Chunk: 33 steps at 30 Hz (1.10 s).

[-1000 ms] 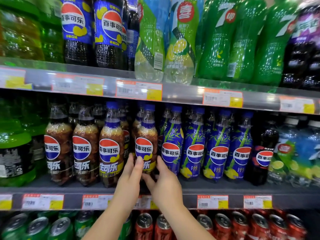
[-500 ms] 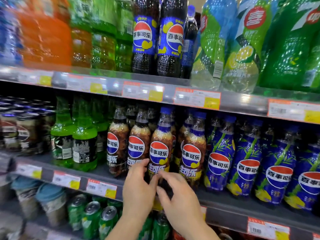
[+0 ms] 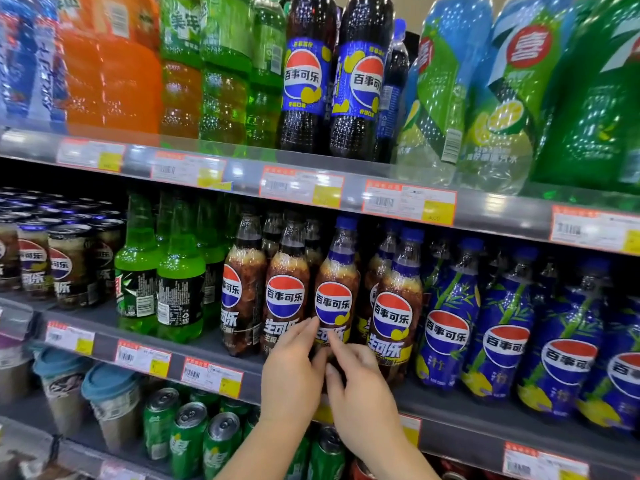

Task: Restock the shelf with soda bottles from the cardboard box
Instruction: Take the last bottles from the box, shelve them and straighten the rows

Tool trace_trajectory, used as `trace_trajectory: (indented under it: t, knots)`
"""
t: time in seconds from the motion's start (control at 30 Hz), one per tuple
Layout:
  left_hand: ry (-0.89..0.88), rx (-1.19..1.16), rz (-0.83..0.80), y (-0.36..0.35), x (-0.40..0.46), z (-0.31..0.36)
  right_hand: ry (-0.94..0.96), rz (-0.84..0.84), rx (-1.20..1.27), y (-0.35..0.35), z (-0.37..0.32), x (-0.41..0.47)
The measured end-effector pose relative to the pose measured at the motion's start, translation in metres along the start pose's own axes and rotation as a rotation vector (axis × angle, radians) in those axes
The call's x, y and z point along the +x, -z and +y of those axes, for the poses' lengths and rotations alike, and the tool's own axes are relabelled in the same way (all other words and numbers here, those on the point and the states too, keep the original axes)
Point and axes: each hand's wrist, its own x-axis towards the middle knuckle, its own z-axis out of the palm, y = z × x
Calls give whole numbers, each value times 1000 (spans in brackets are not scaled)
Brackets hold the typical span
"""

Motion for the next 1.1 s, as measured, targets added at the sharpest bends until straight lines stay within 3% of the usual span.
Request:
trace_trajectory:
  t: [0.1,0.23,0.33,1.1]
  knots:
    - [0,-62,27,11,-5,2,31,13,24,-1,-2,-5]
    - [70,-78,252,36,-5,-17,126,43,30,-1,-10,-6]
    - [169,-37,161,40,0,-35,151,28,22,-8,-16,0]
    - [43,59,-8,43,19,-45,5,-18,-172,-38,-42,20]
